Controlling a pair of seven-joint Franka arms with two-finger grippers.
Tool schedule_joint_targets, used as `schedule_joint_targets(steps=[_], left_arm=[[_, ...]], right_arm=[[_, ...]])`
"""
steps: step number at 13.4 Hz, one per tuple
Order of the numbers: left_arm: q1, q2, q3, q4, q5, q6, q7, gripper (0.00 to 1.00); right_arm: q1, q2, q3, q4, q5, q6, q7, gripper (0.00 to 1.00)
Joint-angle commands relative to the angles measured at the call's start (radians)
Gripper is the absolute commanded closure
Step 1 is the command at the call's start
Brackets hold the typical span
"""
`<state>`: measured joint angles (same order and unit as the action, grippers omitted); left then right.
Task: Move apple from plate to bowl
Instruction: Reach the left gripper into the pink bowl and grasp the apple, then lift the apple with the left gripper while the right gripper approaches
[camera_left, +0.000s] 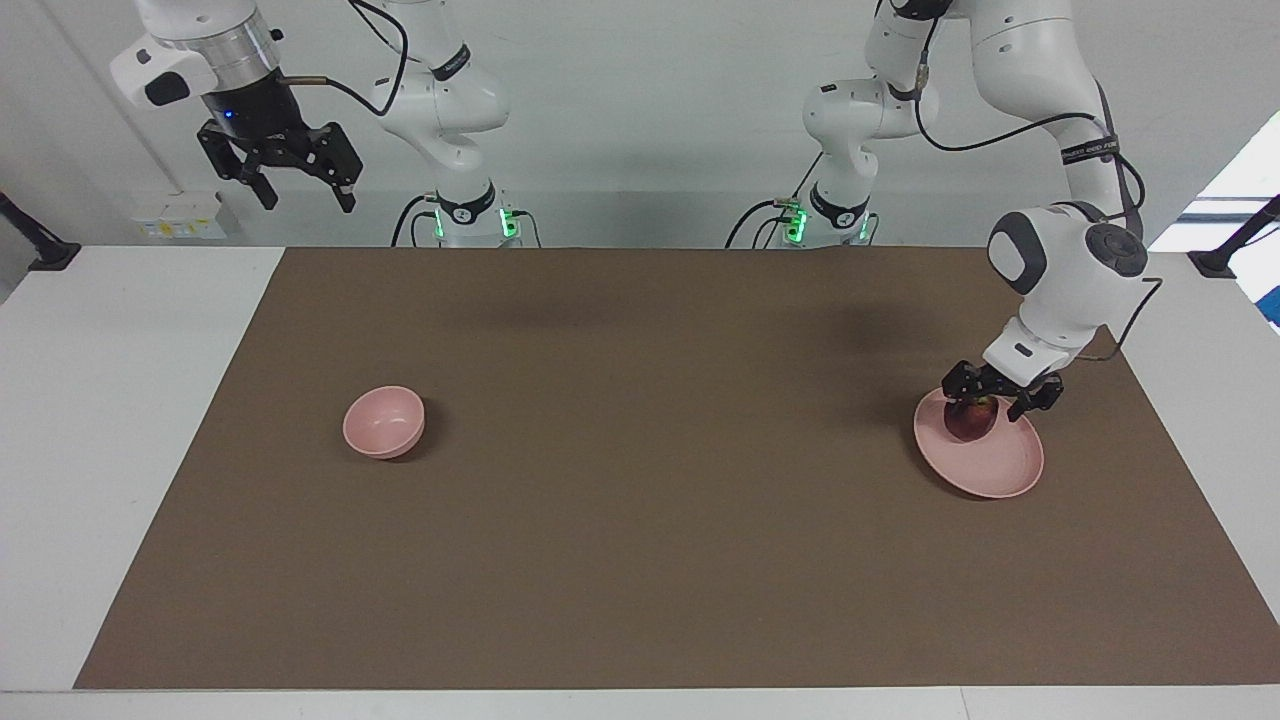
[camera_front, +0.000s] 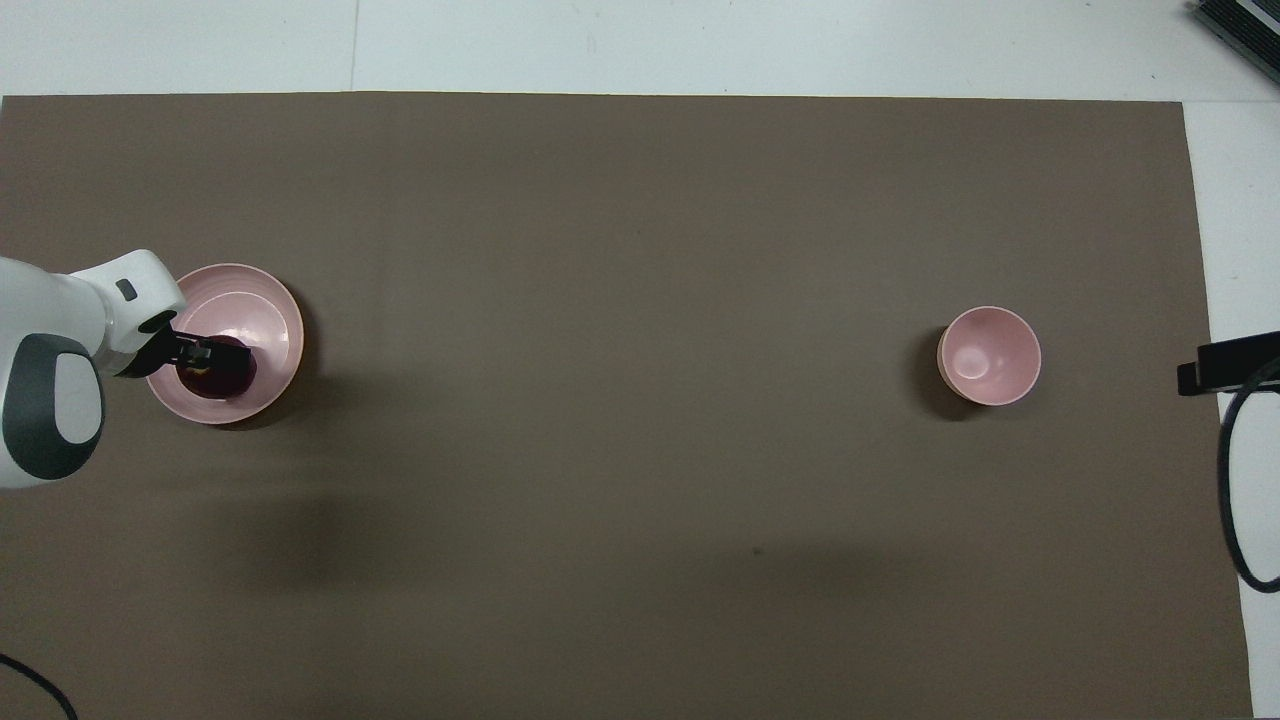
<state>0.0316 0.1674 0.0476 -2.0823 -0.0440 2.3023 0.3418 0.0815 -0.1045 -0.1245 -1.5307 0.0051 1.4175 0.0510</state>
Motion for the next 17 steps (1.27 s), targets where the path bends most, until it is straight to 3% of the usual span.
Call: schedule_joint_targets(steps=[1, 4, 9, 11, 13, 17], left_arm=[[0.001, -0.028, 0.003, -0.033, 0.009, 0.019, 0.019, 0.43], [0.002, -0.02, 0.005, -0.018, 0.01, 0.016, 0.019, 0.97], [-0.028, -0.026, -0.011, 0.088, 0.009, 0.009, 0.02, 1.0], [-0.074, -0.031, -0.012, 0.143, 0.006, -0.044, 0.017, 1.0], [-0.108, -0.028, -0.017, 0.192, -0.127, -0.092, 0.011, 1.0], [-0.185, -0.026, -0.018, 0.2, -0.42, -0.089, -0.009, 1.0]], right_arm=[[-0.019, -0.049, -0.006, 0.0, -0.004, -0.031, -0.022, 0.0], [-0.019, -0.069, -0.003, -0.032, -0.004, -0.016, -0.01, 0.0], [0.01, -0.051, 0.009, -0.161, 0.016, 0.112, 0.044, 0.0], [0.037, -0.034, 0.009, -0.209, 0.018, 0.216, 0.078, 0.0], [0.069, 0.009, 0.009, -0.22, 0.038, 0.27, 0.119, 0.0], [0.09, 0.1, 0.009, -0.218, 0.191, 0.35, 0.292, 0.0]])
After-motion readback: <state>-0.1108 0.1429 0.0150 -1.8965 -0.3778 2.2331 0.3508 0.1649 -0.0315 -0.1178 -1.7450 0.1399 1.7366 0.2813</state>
